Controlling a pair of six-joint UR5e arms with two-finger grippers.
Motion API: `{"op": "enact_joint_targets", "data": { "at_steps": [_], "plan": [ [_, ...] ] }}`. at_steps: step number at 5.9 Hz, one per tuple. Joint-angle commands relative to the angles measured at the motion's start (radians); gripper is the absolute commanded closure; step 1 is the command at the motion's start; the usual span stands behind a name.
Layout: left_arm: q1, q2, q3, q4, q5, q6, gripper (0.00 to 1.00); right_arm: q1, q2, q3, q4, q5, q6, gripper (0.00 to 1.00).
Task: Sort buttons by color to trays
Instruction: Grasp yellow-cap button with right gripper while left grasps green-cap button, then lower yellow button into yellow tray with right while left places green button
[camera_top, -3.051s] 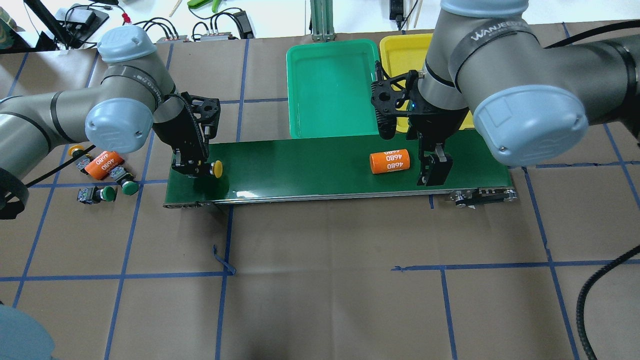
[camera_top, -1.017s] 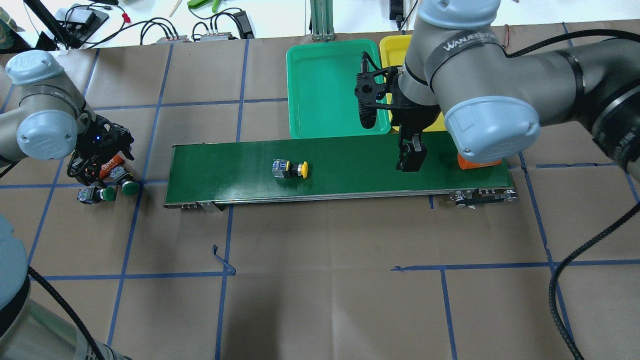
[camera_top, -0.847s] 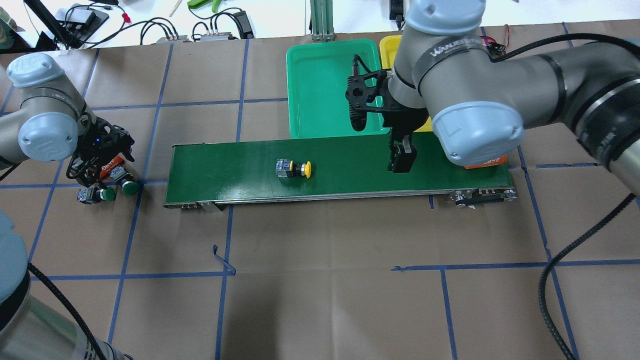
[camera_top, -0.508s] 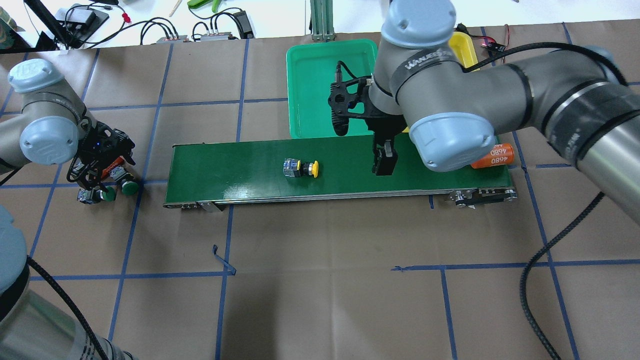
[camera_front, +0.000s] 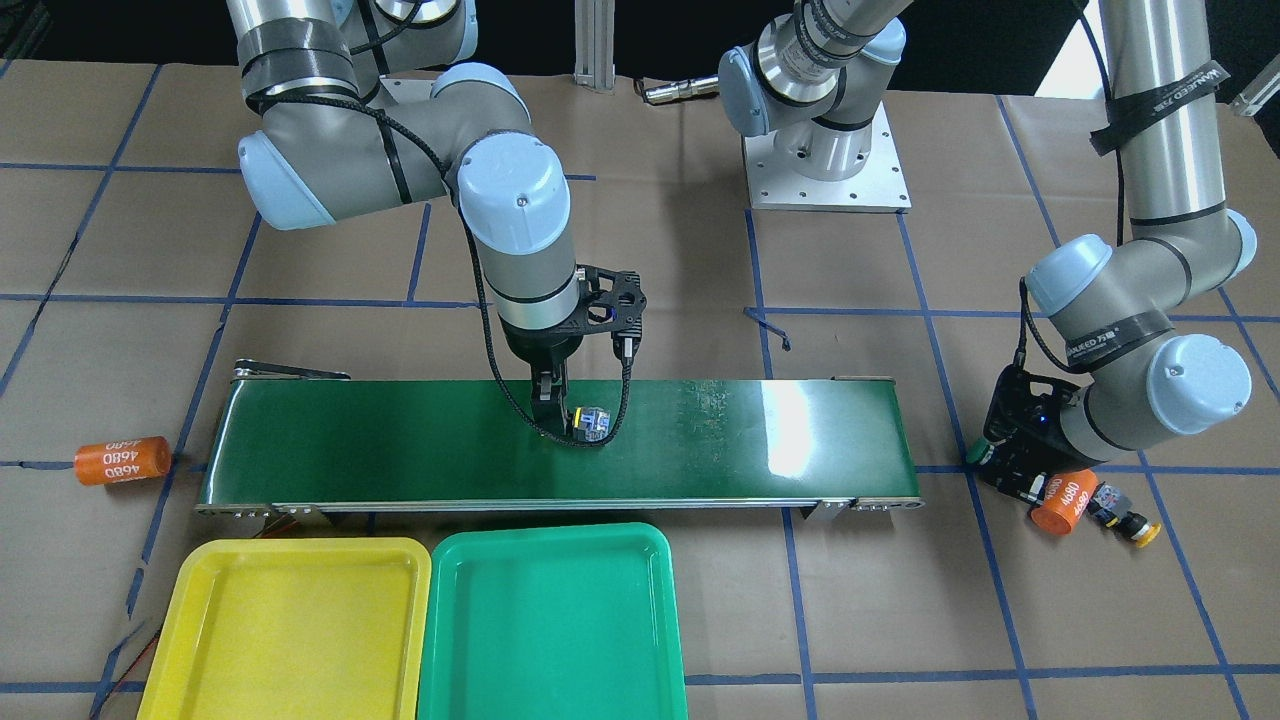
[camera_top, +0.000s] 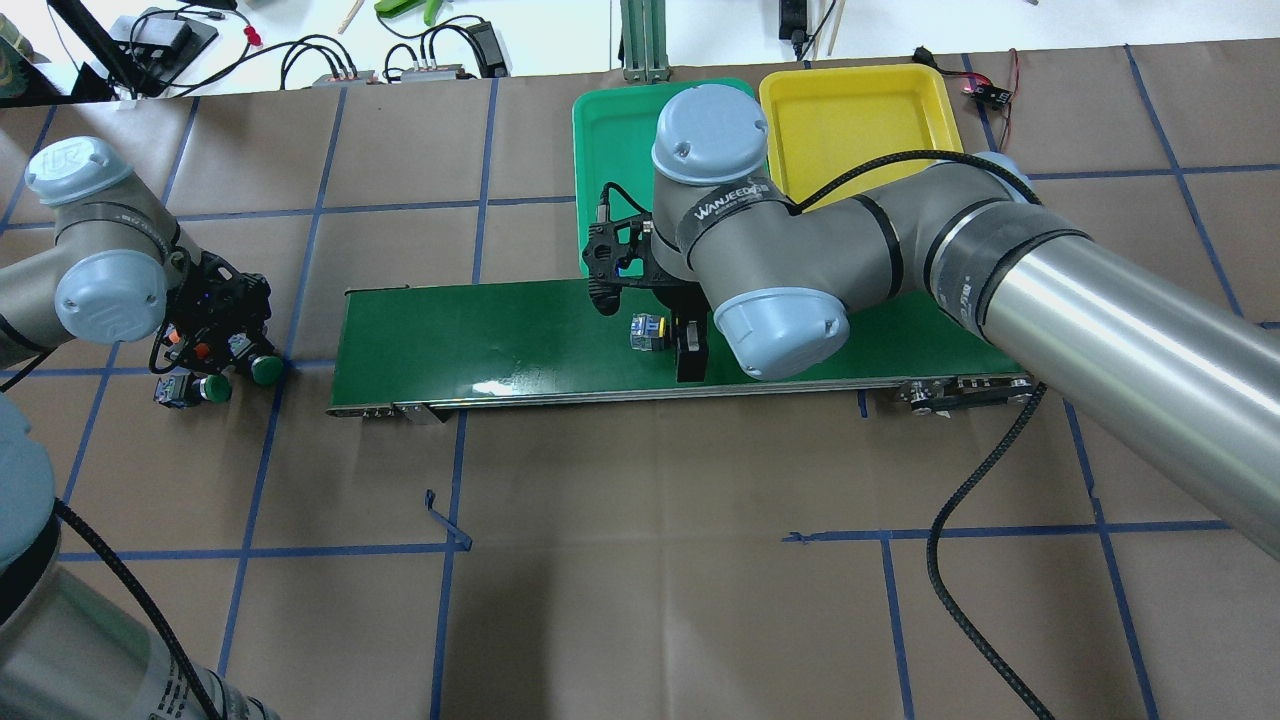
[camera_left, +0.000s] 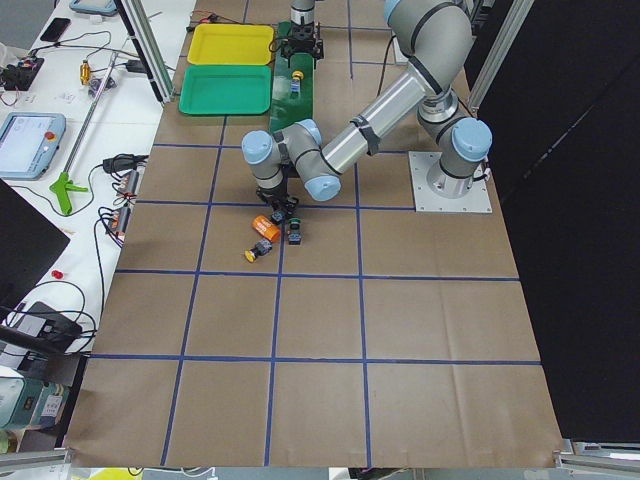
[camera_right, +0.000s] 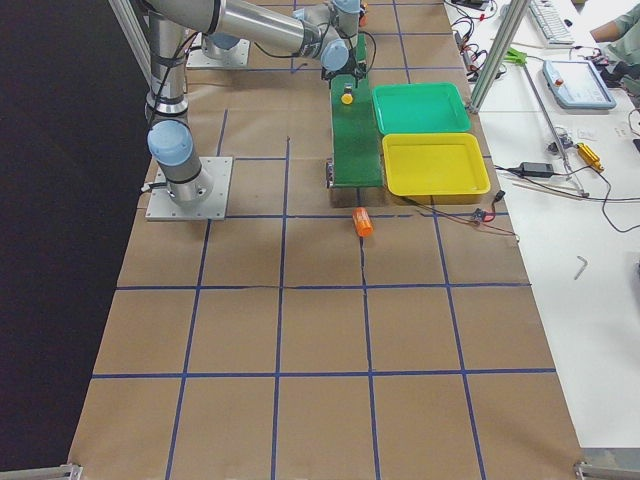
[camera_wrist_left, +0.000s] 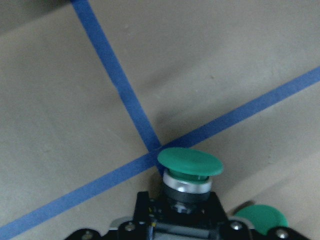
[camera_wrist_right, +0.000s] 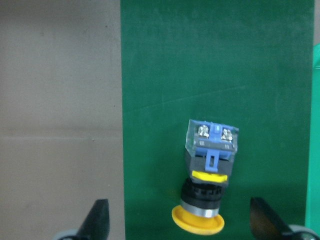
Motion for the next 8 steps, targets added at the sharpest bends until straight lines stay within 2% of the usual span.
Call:
{"op": "enact_joint_targets", "data": {
  "at_steps": [1, 2, 3, 4, 6, 7, 8],
  "plan": [
    [-0.015, 0.055, 0.014, -0.059, 0.003, -0.113, 1.0, -0.025, 0.011, 0.021, -0.002, -0.006, -0.027, 0.0],
    [-0.024, 0.106, 0.035, -0.161, -0.005, -0.267, 1.0, -0.071, 0.007, 0.034, -0.008, -0.009, -0.062, 0.0],
    [-0.097, 0.143, 0.057, -0.22, -0.004, -0.499, 1.0, -0.123, 0.002, 0.057, -0.016, -0.008, -0.096, 0.01],
    [-0.195, 0.161, 0.058, -0.222, -0.005, -0.659, 1.0, -0.154, 0.0, 0.093, -0.049, -0.008, -0.102, 0.11],
    [-0.329, 0.139, 0.031, -0.219, -0.055, -0.925, 1.0, -0.191, -0.013, 0.136, -0.104, -0.102, -0.177, 0.66],
    [-0.369, 0.134, 0.026, -0.197, -0.051, -0.972, 0.99, -0.201, -0.023, 0.137, -0.103, -0.111, -0.194, 0.82],
    [-0.368, 0.138, 0.025, -0.197, -0.053, -0.962, 0.31, -0.22, -0.039, 0.137, -0.103, -0.111, -0.238, 0.91]
  ]
}}
